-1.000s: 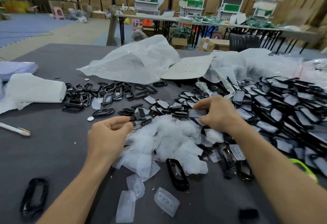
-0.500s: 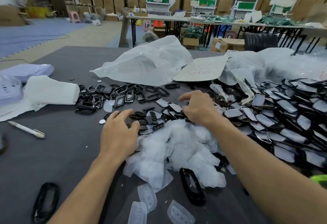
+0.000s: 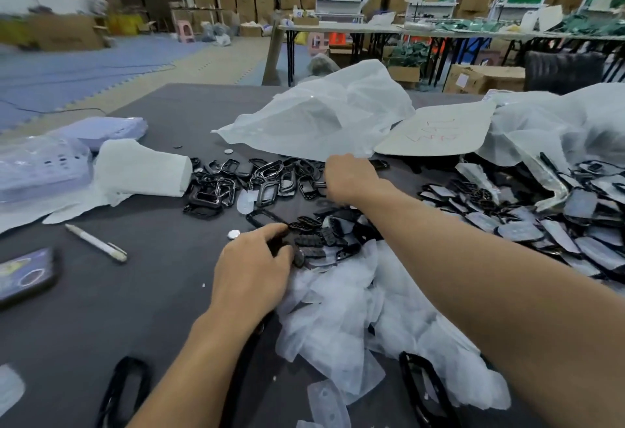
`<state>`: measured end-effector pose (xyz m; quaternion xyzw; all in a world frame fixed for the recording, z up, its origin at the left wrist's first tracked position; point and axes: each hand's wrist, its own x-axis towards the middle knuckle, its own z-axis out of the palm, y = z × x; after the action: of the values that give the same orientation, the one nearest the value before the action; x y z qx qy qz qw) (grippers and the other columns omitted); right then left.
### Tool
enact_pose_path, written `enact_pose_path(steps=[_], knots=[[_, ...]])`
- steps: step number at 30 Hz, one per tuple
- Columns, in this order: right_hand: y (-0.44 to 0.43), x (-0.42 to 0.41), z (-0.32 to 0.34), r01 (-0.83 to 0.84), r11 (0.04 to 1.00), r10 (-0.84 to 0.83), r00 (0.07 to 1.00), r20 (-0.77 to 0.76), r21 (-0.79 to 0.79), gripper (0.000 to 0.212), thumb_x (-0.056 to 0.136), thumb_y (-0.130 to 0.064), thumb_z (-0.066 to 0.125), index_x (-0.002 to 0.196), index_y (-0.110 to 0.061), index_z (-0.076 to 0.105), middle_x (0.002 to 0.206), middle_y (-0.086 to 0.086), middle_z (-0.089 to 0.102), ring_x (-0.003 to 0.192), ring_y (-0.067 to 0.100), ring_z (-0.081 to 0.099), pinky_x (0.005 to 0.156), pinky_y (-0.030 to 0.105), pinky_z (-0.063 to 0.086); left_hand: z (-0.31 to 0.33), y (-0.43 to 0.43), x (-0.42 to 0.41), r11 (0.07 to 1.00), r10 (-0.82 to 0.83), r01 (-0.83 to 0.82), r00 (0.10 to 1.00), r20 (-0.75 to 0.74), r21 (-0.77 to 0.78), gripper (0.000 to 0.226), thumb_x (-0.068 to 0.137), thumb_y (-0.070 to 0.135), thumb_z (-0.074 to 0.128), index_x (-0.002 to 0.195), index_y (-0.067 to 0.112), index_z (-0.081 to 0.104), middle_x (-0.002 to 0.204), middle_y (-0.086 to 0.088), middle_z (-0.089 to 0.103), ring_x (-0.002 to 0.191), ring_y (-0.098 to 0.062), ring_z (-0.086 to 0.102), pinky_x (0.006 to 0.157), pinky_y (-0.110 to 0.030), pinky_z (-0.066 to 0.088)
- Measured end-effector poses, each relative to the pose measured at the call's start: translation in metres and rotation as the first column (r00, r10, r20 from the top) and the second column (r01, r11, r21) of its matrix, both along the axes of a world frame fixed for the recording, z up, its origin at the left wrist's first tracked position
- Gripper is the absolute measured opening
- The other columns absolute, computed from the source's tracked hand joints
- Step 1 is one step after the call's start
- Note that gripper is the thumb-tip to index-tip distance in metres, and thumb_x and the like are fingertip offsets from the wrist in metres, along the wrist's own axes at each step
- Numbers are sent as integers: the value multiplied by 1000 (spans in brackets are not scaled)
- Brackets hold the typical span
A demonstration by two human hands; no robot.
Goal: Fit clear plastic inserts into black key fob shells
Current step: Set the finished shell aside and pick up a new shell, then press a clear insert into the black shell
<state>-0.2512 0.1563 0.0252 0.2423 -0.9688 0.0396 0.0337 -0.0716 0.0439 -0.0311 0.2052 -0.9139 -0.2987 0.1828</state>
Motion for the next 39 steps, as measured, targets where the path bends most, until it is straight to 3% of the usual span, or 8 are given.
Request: enact_pose_path(steps=[4, 8, 11, 17, 22, 29, 33, 39], knots=[[13, 31, 12, 37, 978, -30, 999, 33, -206, 13, 94, -10, 63, 98, -18, 71, 91, 5, 70, 95, 31, 68, 77, 36, 49, 5, -2, 4, 987, 70, -48, 988, -141, 153, 34, 90, 16, 69, 119, 32, 77, 105, 15, 79, 103, -9, 72, 97, -24, 51], [34, 93, 11, 39, 920, 1, 995, 101, -391, 15, 96, -22, 65, 87, -32, 71, 85, 3, 71, 83, 28, 65, 73, 37, 52, 12, 11, 13, 944, 35, 62, 958, -286, 325, 29, 84, 39, 71, 112, 40, 76, 75, 24, 75, 78, 7, 70, 74, -4, 46], [37, 136, 3, -40, 862, 71, 997, 43, -505, 14, 90, -16, 65, 87, -24, 76, 75, 0, 72, 72, 24, 63, 67, 35, 52, 15, 24, 14, 767, -29, 220, 950, -310, 603, 21, 86, 52, 70, 101, 42, 80, 83, 15, 79, 78, -2, 75, 71, -19, 59], [45, 170, -11, 40, 723, -6, 999, 52, -690, 19, 87, -22, 74, 106, -24, 77, 95, -7, 78, 89, 12, 69, 87, 33, 55, 14, 15, 14, 496, 109, 188, 955, -276, 848, 14, 94, 7, 74, 92, 19, 80, 82, -9, 80, 70, -20, 76, 60, -23, 59], [52, 174, -26, 86, 837, -31, 993, 110, -541, 11, 91, -33, 71, 97, -28, 79, 92, -8, 76, 98, 17, 65, 98, 39, 50, 9, -1, 8, 519, 144, 149, 955, -258, 842, 21, 89, -3, 74, 99, 15, 77, 75, 0, 76, 74, -17, 76, 74, -30, 63], [57, 162, -38, 142, 853, -155, 988, 16, -502, 38, 96, -11, 56, 121, -32, 74, 105, -8, 72, 114, 16, 47, 101, 28, 28, 15, -3, 6, 275, 131, 246, 948, -289, 930, 7, 98, 12, 68, 101, 11, 75, 87, -6, 79, 76, -13, 76, 70, -24, 63], [59, 154, -42, 144, 943, -157, 987, -19, -298, 33, 100, -24, 52, 124, -38, 69, 121, -15, 69, 111, 15, 44, 95, 31, 17, 18, -3, 8, 236, 156, 283, 933, -323, 930, 37, 68, 30, 85, 98, 10, 77, 87, -6, 80, 76, -13, 76, 64, -22, 61], [55, 150, -41, 139, 953, -150, 989, -18, -271, 9, 95, -29, 61, 95, -38, 64, 110, -15, 63, 103, 13, 40, 94, 30, 17, 16, -2, 8, 268, 188, 256, 932, -311, 929, 15, 81, 19, 85, 94, 13, 78, 92, -11, 80, 76, -16, 76, 65, -23, 61]])
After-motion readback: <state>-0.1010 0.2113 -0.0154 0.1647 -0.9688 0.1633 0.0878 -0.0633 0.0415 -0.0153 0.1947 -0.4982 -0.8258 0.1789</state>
